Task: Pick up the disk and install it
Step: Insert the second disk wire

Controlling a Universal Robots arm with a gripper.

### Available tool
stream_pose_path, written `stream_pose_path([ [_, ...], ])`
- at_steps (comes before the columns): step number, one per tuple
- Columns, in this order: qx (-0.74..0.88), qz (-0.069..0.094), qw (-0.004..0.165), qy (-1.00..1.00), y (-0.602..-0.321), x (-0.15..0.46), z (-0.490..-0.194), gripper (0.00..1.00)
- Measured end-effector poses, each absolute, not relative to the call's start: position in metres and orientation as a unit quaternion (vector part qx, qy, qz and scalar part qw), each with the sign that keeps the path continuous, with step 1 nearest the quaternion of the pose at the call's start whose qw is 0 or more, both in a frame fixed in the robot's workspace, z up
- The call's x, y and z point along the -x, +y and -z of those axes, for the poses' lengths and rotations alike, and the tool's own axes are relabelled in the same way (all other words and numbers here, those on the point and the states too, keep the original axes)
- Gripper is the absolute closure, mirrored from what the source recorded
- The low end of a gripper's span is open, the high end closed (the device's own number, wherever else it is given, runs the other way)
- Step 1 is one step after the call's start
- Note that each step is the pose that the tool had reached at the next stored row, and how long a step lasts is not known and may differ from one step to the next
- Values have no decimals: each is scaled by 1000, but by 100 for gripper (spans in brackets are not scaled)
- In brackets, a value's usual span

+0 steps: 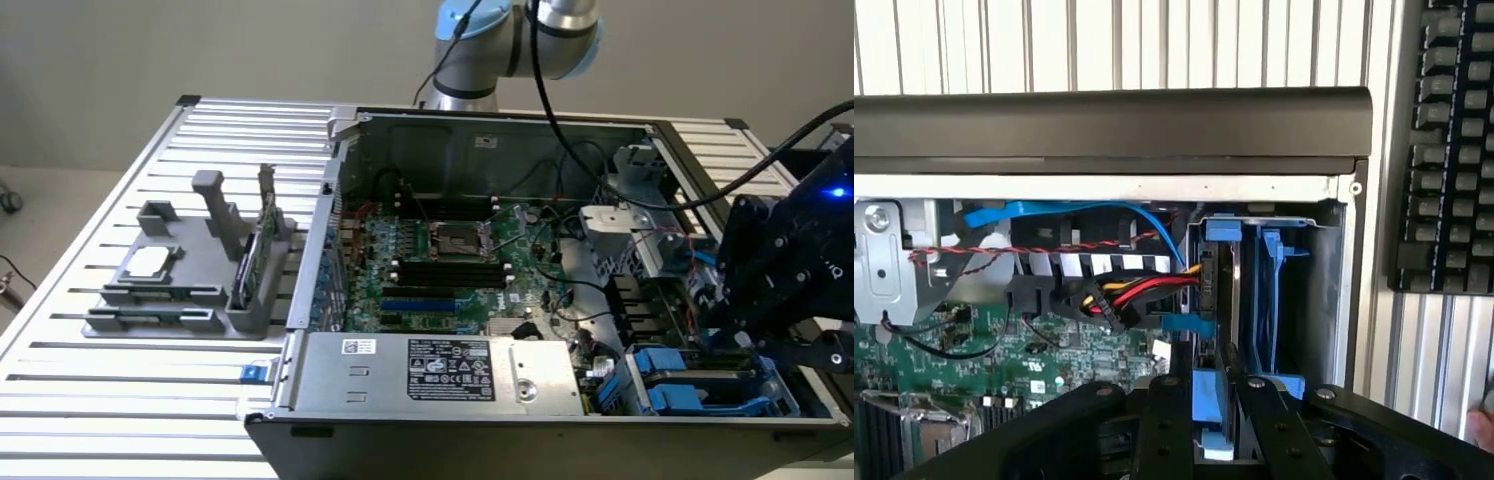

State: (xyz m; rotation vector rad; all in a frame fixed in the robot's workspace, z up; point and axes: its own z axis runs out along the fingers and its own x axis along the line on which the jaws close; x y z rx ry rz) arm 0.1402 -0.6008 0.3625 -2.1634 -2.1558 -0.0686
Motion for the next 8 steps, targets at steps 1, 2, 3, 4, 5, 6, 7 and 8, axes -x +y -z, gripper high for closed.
stream_pose_path([
  [1, 707, 23, 44, -705, -601, -136, -363, 75],
  [2, 707, 23, 44, -705, -601, -131, -364, 75],
  [3, 707, 24, 45, -705, -601, -127, -364, 75],
  [4, 707, 24, 45, -705, -601, -122, -365, 75],
  [5, 707, 25, 45, -705, -601, -118, -365, 75],
  [6, 707, 25, 46, -705, -601, -115, -366, 75],
  [7, 707, 25, 46, -705, -601, -114, -366, 75],
  [8, 707, 25, 46, -705, -601, -114, -366, 77],
])
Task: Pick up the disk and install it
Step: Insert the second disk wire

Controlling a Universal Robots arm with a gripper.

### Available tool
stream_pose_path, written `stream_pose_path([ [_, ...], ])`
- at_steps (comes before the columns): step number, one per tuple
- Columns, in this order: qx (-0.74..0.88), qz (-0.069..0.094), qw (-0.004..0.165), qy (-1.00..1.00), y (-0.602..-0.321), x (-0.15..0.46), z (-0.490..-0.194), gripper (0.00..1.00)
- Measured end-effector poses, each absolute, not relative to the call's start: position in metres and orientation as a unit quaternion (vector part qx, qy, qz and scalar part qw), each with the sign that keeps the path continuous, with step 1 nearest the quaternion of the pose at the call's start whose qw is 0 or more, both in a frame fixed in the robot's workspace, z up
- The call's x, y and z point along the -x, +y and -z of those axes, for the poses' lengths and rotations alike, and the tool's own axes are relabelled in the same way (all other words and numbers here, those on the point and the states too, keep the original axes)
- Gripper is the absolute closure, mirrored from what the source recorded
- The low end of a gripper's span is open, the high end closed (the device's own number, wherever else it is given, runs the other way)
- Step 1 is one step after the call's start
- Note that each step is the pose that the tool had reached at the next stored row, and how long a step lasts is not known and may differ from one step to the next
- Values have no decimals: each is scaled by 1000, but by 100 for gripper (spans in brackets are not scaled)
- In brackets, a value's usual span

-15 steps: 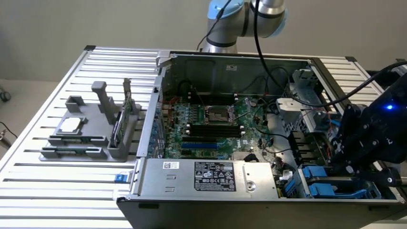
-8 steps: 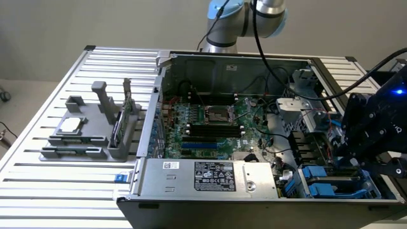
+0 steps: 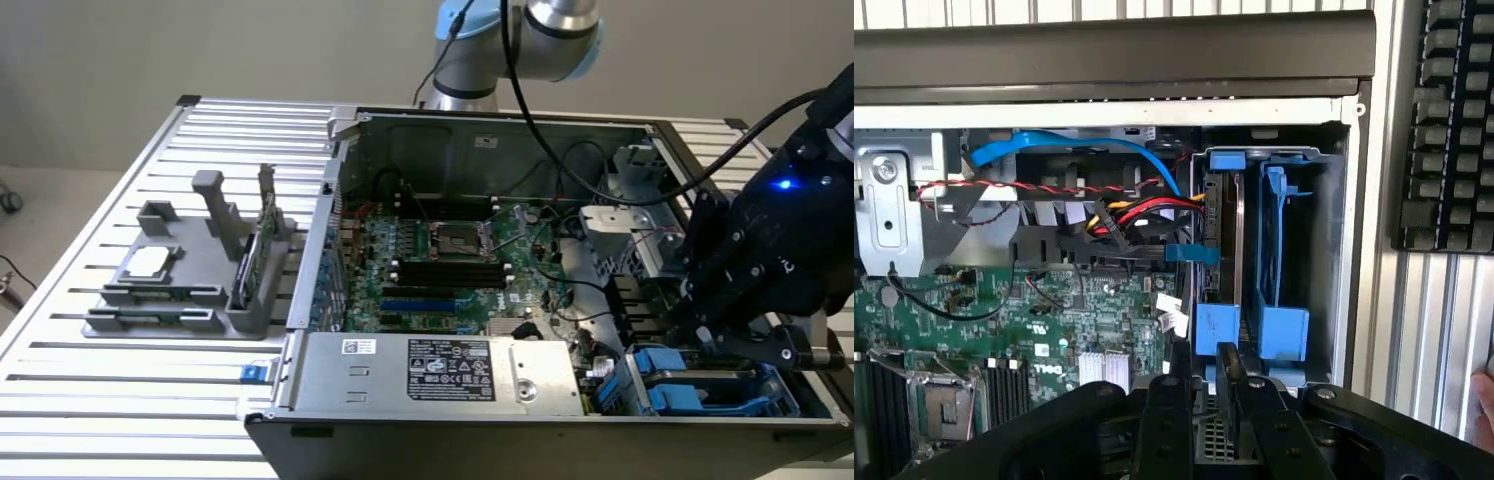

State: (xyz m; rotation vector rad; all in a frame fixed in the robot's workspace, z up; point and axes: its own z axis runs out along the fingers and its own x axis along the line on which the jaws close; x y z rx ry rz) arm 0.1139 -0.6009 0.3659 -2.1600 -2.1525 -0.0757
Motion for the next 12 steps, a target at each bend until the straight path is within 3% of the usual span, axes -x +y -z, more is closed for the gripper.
stream_pose_path([
  [1, 707, 25, 46, -705, -601, -114, -366, 77],
  [2, 707, 25, 46, -705, -601, -114, -366, 85],
  [12, 707, 25, 46, -705, -601, -114, -366, 85],
])
